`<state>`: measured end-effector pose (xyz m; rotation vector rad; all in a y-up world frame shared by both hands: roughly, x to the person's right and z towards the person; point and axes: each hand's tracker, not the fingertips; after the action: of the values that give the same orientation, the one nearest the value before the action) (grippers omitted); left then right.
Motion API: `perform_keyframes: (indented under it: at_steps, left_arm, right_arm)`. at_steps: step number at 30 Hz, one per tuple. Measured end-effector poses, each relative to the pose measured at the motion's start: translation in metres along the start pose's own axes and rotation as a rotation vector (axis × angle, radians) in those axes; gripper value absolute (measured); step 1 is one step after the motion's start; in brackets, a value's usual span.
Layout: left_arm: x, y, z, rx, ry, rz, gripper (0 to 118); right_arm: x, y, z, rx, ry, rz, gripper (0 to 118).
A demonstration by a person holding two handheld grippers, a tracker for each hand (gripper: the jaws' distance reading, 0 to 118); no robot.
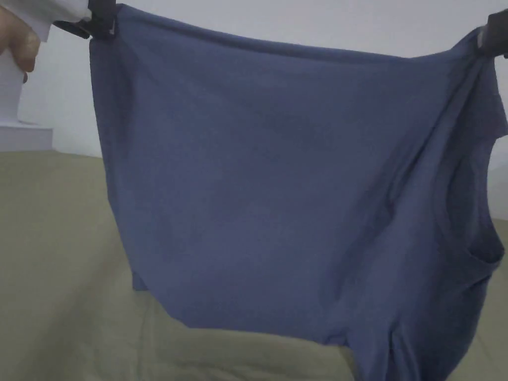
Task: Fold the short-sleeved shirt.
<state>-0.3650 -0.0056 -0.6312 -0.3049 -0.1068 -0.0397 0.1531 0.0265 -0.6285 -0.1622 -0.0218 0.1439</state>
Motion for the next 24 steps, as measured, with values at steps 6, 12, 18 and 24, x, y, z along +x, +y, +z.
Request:
perform_keyframes:
  at_steps: [6,12,18,24]
  left_arm:
    - [-0.003,0.031,-0.023,0.075,0.046,0.013,4]
    - [-0.009,0.039,-0.037,0.101,0.081,-0.008,4]
    - [-0.015,0.019,-0.049,0.077,0.061,0.020,4]
    - [-0.015,-0.026,-0.049,-0.005,0.016,0.037,4]
  right_arm:
    - [-0.005,0.025,-0.018,0.087,-0.042,0.016,13]
    - [-0.009,0.033,-0.026,0.147,-0.049,0.028,13]
    - [-0.005,0.015,-0.040,0.114,-0.014,0.022,13]
    - [-0.009,-0.033,-0.028,-0.007,0.007,0.013,13]
